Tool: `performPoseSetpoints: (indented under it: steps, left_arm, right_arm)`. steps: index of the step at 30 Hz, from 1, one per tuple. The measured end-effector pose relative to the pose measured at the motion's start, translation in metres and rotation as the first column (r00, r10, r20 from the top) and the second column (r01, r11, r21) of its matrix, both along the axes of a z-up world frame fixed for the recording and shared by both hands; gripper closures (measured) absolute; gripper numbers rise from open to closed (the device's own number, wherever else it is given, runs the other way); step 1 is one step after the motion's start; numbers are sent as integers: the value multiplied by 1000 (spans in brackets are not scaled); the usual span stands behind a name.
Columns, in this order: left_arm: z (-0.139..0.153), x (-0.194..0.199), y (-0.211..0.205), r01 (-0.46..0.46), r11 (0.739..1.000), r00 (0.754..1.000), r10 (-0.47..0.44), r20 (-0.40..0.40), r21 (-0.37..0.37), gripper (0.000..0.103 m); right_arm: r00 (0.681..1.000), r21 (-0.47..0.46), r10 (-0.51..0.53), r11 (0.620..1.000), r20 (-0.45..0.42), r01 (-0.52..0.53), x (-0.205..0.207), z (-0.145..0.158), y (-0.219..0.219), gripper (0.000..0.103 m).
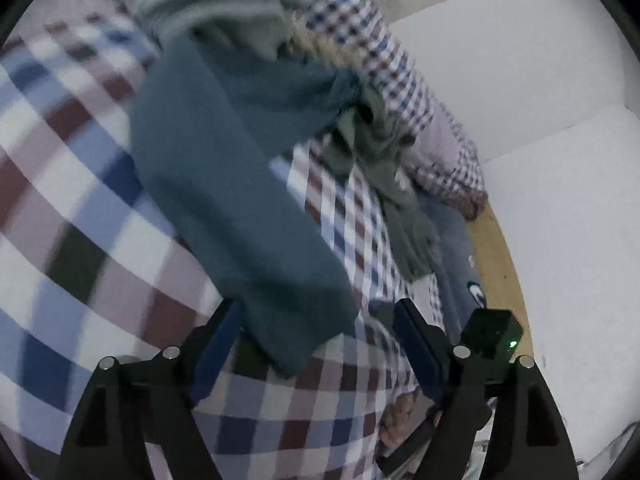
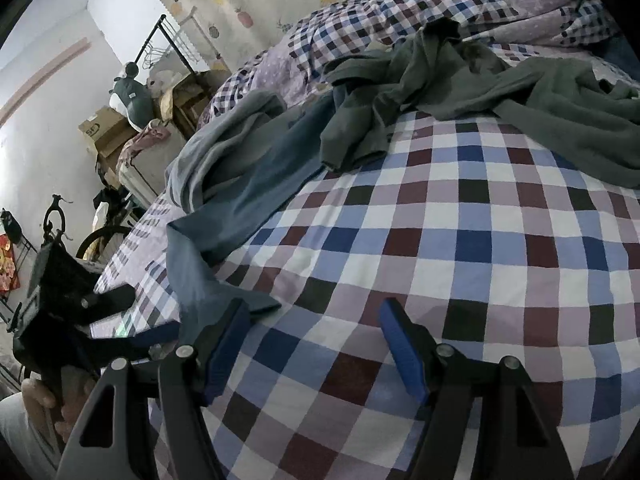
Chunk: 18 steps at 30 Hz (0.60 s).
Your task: Fold clothes
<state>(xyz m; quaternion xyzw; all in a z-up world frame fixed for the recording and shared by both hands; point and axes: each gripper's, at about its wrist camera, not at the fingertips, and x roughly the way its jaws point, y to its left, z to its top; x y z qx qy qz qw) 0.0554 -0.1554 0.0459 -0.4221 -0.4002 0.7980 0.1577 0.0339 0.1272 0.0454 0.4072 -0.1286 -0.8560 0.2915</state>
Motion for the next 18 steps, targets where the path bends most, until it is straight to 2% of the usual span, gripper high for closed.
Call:
performPoseSetpoints:
  steps: [5,10,16,17,18]
  left_arm:
    - [-3,-8,17,4,1000,999,-4,47,-8,15]
    - [-4,-29,20,-30,999,999,30,42,-18,15]
    - [-6,-63,32,-64,992,998,66,12,-107,15]
    - [-8,-65,32,-75,990,997,77,16,-117,18]
    - [-8,-66,32,-88,988,996,92,19,-130,25]
  right_arm:
    - [1000,-4,0,1000,0,0,2,1,3,31]
    - [1000,0,-2,1000,6,2,6,-1,7,31]
    - [1000,1,-2,1000,8,2,13,-3,14,31]
    - [1000,1,-2,1000,7,2,15,-3,16,31]
    - [1000,1,-1,1000,7,1,16,-3,17,31]
